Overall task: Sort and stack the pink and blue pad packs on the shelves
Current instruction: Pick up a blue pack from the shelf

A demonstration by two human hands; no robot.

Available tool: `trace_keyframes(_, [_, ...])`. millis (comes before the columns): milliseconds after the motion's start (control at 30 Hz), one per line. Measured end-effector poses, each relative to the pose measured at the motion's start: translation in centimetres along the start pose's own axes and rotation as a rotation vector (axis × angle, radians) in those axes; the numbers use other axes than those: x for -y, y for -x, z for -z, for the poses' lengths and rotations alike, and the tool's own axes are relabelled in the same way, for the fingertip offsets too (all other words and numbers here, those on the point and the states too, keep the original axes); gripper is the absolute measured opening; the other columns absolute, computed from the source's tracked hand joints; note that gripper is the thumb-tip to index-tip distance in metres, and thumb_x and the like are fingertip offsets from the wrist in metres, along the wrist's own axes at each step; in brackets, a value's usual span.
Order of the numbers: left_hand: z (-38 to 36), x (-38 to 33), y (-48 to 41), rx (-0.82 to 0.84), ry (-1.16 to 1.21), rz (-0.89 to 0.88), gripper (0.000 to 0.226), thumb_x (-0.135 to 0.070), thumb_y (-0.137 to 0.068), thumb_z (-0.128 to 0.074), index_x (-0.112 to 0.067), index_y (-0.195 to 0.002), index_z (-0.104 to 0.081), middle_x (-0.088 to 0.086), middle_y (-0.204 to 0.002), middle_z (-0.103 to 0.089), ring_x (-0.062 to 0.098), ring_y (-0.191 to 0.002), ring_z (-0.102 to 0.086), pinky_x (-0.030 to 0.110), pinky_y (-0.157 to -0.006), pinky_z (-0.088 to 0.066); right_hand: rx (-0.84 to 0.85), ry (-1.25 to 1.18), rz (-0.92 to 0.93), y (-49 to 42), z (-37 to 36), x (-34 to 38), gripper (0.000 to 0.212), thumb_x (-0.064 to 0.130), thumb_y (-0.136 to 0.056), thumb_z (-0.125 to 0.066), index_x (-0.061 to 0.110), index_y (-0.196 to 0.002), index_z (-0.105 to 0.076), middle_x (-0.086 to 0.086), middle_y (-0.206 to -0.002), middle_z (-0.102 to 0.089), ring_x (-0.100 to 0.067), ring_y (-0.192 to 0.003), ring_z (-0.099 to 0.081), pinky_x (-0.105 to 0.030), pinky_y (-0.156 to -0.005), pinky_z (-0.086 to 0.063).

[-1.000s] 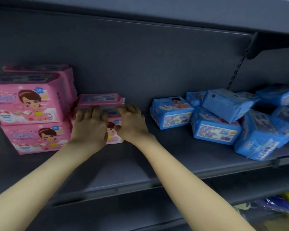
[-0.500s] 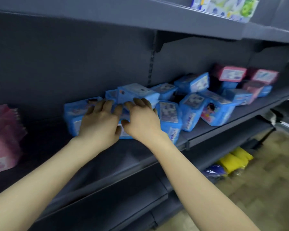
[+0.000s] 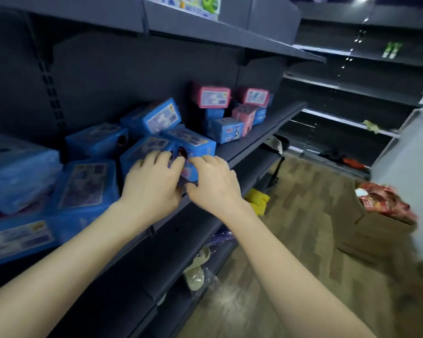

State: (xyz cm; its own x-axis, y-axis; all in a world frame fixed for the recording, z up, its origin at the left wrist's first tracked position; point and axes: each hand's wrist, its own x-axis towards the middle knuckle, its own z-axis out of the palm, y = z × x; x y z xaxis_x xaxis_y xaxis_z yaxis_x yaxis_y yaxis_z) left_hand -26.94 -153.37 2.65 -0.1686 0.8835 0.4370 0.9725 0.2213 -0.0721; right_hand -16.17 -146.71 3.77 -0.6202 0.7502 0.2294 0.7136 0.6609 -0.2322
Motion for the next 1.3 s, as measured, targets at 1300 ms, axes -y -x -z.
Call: trace_keyframes(1300, [-11.4,-21.6,-18.3,0.234,0.225,-0.450,0.053,-0.043,-0.089,-0.049,-0.017,-0.133,-0.034,0.008,-0.133,-0.042,0.029,-0.126,-0.036,0.038,-0.093,-0.037,-0.009,0.100,-0.736,-1.5,2.0,-25.4,0.047,0.027,-0.087,-0.055,0.017,-0.131,-0.042,-0.004,-0.129,-0.049,-0.028,-0.123,-0.039,-0.043,-0.095,-0.040])
